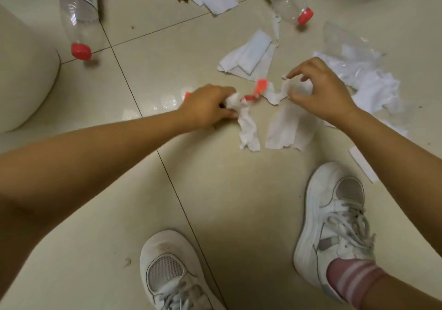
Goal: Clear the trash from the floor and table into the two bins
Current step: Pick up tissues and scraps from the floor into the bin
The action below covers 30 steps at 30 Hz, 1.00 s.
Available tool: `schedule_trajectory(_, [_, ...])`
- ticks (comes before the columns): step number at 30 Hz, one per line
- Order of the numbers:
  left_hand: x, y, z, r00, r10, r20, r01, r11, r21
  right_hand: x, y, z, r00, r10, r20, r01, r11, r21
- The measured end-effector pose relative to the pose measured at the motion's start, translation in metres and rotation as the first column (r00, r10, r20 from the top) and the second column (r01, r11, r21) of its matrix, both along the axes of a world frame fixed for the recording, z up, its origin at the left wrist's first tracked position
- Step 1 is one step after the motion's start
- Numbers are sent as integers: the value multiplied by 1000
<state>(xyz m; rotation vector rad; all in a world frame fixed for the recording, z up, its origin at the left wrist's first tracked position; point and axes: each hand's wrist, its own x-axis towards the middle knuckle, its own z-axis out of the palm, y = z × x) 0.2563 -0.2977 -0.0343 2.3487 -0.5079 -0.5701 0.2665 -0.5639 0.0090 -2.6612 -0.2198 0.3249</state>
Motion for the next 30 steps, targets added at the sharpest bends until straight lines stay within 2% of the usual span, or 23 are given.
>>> schedule_trajectory(2, [25, 2, 4, 993, 119, 6, -118, 992, -47, 1, -12, 5, 996, -23, -87, 17, 998, -65])
schedule_trajectory(5, [54, -3, 8, 976, 203, 79, -198, 977, -74, -3, -20, 9, 976, -11, -217, -23, 988, -156])
schedule_trajectory(10, [60, -35, 7, 989, 108, 98, -106, 994, -23, -17, -10, -14, 925, -73, -374, -8, 977, -211])
schedule_trajectory(16, [56, -83, -14, 999, 22, 46, -33, 965, 260, -24, -1, -38, 955, -122, -272, 36, 953, -300])
schedule_trajectory(18, [55, -89, -17, 996, 20, 82, -44, 950, 309, -22, 0, -39, 958, -125, -258, 41, 951, -308])
schedule_trajectory(24, [54, -83, -21, 961, 50, 274, -129, 952, 279, -25, -1, -40, 964, -104, -245, 43, 969, -244])
schedule_trajectory(26, [55, -77, -21, 960, 66, 271, -138, 956, 258, -26, 3, -39, 966, -90, -242, 30, 970, -241])
schedule_trajectory(30, [59, -59, -14, 965, 189, 182, -210, 972, 104, -29, 14, -33, 970, -39, -238, -14, 976, -218])
